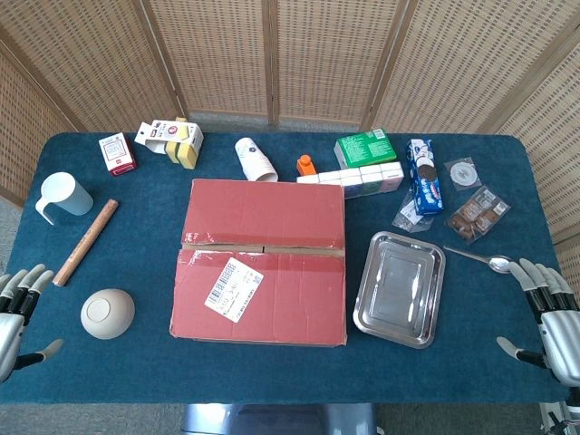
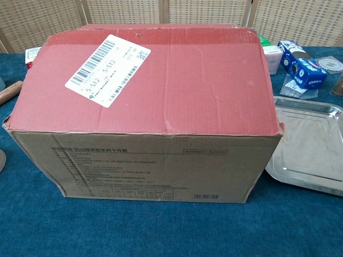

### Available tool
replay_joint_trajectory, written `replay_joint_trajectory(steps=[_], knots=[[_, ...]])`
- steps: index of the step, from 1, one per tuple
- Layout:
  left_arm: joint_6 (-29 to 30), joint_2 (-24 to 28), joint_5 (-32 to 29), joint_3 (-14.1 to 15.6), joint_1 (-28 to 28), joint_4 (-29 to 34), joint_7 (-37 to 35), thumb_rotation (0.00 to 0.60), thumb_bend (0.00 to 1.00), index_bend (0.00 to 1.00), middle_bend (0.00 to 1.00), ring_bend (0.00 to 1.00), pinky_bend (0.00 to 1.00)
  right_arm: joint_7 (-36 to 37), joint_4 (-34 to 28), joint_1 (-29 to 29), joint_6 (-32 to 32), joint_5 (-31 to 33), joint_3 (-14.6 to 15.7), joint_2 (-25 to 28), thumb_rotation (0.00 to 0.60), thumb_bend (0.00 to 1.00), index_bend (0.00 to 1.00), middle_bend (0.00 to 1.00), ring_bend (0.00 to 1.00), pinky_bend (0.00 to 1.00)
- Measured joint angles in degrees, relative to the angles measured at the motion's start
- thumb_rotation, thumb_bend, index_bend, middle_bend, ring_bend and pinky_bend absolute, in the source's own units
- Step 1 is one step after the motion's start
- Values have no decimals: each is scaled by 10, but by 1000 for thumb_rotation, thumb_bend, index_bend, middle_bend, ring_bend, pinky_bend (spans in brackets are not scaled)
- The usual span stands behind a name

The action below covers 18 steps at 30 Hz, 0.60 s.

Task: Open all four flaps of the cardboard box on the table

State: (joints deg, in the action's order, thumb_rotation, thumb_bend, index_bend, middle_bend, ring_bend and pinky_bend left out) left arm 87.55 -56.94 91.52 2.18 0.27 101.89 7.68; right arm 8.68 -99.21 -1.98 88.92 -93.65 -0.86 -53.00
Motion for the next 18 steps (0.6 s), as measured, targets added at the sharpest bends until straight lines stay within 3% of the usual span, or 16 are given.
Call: replay_joint_trajectory(steps=[9,18], knots=[[-2,-4,0,5,-3,-7,7,600,146,23,0,0,0,10,3,-3,-2,-6,2,0,600,0,0,0,0,0],[-11,-26,-3,6,-2,-44,-5,600,145,23,0,0,0,68,11,-14,8,-28,-3,0,600,0,0,0,0,0]])
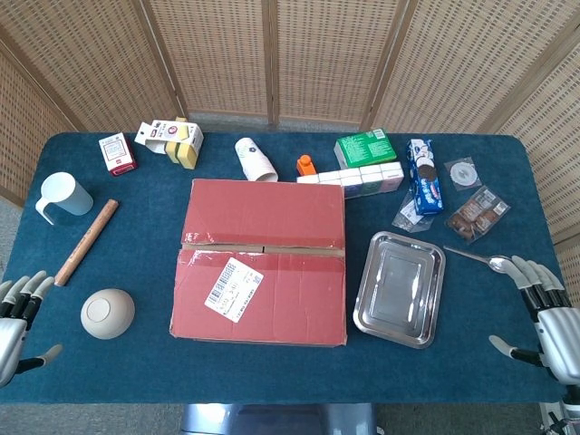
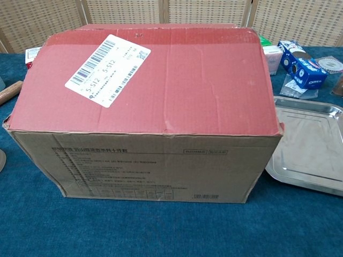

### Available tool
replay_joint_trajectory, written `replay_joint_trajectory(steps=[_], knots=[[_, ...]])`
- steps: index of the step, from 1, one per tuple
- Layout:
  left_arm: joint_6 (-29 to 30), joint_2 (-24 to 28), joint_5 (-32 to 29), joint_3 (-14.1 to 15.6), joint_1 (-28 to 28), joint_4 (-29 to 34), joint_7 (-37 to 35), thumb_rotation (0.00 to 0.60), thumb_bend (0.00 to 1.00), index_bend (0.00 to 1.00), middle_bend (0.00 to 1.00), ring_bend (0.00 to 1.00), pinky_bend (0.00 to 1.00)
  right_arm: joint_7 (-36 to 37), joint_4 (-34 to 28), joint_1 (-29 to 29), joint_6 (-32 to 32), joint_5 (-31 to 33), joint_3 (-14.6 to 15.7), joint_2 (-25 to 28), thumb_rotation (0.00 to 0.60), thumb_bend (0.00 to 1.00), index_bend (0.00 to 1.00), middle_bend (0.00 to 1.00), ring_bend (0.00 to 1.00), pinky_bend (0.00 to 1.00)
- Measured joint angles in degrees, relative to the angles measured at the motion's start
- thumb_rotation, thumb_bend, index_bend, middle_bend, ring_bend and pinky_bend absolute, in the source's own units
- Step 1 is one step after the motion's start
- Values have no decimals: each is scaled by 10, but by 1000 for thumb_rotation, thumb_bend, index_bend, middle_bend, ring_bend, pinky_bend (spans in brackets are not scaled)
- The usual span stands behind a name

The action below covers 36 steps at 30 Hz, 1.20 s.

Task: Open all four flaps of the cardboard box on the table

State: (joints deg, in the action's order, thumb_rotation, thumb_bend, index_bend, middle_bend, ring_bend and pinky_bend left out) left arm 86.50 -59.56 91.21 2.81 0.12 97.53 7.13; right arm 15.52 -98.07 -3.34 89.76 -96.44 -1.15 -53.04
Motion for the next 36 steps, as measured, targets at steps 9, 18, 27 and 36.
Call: replay_joint_trajectory(steps=[9,18,27,36], knots=[[29,-23,20,-20,8,-20,-16,600,145,23,0,0,0,16,-9,-5,13,-4,-7,-3,600,0,0,0,0,0],[26,-9,7,-71,48,-6,-21,600,146,9,0,0,0,14,3,2,21,-10,1,-11,600,0,0,0,0,0],[-44,-12,-6,-114,129,-7,-36,600,145,0,0,0,0,1,1,-2,12,-14,5,-16,600,0,0,0,0,0],[-110,-40,4,-130,204,-40,-126,600,146,0,0,0,0,-2,-2,-3,12,-16,8,-16,600,0,0,0,0,0]])
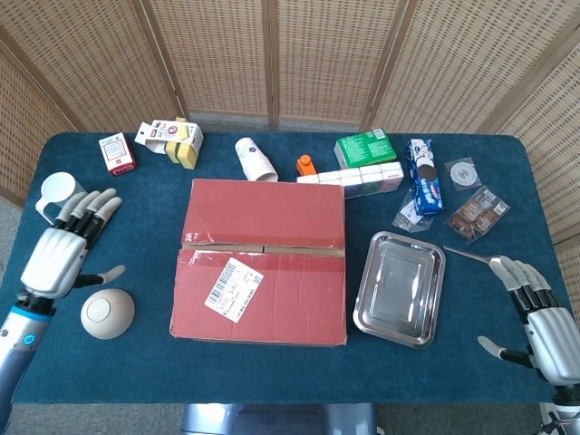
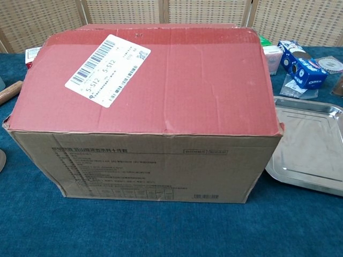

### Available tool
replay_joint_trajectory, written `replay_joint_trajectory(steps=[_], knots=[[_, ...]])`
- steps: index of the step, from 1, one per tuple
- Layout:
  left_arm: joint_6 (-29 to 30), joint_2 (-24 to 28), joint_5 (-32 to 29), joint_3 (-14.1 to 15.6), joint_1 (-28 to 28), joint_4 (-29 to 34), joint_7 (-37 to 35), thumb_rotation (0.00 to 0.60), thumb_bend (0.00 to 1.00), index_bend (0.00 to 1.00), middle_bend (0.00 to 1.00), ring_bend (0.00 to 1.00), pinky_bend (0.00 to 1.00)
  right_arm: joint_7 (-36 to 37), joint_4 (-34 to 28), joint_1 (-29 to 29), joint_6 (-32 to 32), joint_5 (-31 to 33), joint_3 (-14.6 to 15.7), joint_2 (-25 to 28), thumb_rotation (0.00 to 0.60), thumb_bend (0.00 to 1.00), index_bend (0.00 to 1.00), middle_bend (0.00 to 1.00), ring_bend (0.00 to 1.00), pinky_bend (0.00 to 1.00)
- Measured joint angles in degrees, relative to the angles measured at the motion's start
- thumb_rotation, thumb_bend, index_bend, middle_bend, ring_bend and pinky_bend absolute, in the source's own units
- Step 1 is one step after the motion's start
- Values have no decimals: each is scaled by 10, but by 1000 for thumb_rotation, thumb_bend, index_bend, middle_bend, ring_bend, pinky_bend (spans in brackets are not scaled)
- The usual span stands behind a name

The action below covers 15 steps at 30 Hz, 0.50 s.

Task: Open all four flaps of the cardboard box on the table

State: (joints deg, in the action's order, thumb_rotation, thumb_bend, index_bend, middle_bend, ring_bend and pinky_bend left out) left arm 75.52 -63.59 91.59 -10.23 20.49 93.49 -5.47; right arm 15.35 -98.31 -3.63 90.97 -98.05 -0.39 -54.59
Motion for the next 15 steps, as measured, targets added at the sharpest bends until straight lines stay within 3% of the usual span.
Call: replay_joint_trajectory(steps=[5,11,15], knots=[[-54,22,-14,-2,27,28,-59,600,146,0,0,0,42,-1,-2,-1,0,-3,1,0,600,0,0,0,0,0],[-124,96,-31,3,52,93,-124,600,147,0,0,0,145,-5,-4,-1,1,-5,2,0,600,0,0,0,0,0],[-172,140,-29,9,72,130,-203,600,146,0,0,0,203,-8,-6,-1,0,-7,4,0,600,0,0,0,0,0]])
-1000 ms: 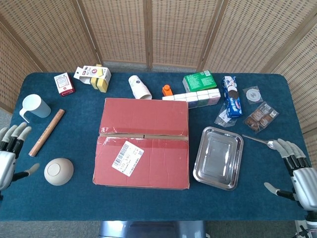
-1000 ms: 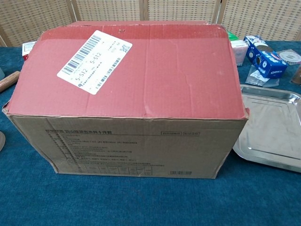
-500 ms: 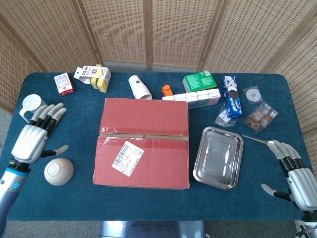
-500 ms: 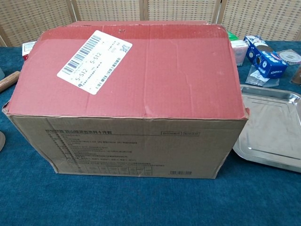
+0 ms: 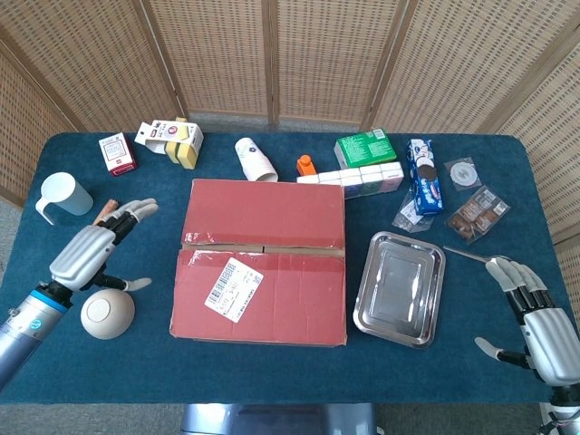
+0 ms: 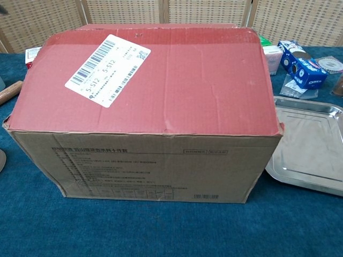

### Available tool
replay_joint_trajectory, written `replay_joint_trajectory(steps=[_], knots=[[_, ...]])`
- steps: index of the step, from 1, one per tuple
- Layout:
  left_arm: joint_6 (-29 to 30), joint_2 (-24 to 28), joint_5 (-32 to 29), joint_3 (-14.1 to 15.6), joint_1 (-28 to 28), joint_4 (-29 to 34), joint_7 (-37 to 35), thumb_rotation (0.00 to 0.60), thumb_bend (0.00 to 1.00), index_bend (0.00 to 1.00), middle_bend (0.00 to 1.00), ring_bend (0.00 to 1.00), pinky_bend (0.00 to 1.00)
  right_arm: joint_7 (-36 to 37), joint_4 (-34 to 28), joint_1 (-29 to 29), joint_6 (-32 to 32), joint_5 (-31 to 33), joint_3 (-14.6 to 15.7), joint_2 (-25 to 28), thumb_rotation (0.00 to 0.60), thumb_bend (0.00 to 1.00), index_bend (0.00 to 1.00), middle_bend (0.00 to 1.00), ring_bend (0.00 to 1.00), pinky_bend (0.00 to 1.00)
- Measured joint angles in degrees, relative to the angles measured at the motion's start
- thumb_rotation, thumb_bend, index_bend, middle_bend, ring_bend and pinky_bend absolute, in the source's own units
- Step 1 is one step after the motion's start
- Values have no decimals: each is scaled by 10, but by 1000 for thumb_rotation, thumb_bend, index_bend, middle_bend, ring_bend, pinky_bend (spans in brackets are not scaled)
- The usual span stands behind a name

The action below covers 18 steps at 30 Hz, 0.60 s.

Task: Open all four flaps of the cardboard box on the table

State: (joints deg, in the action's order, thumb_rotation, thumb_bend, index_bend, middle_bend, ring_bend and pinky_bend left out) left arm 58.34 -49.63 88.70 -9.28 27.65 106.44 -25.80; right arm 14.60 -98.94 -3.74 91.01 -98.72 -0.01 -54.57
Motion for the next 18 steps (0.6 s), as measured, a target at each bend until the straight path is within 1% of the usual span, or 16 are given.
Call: replay_joint_trajectory(steps=[4,7,12,18], knots=[[-46,42,18,7,26,25,-91,600,145,0,0,0,206,-6,-2,-1,-2,-2,1,-2,600,0,0,0,0,0],[-75,62,31,11,51,37,-147,600,146,0,0,0,205,-9,-4,-2,-3,-3,2,-3,600,0,0,0,0,0],[-116,68,39,15,88,47,-211,600,146,0,0,0,206,-7,-4,-2,-2,-3,2,-2,600,0,0,0,0,0],[-134,58,43,20,113,47,-260,600,146,0,0,0,205,-3,-4,-2,-1,-2,2,-1,600,0,0,0,0,0]])
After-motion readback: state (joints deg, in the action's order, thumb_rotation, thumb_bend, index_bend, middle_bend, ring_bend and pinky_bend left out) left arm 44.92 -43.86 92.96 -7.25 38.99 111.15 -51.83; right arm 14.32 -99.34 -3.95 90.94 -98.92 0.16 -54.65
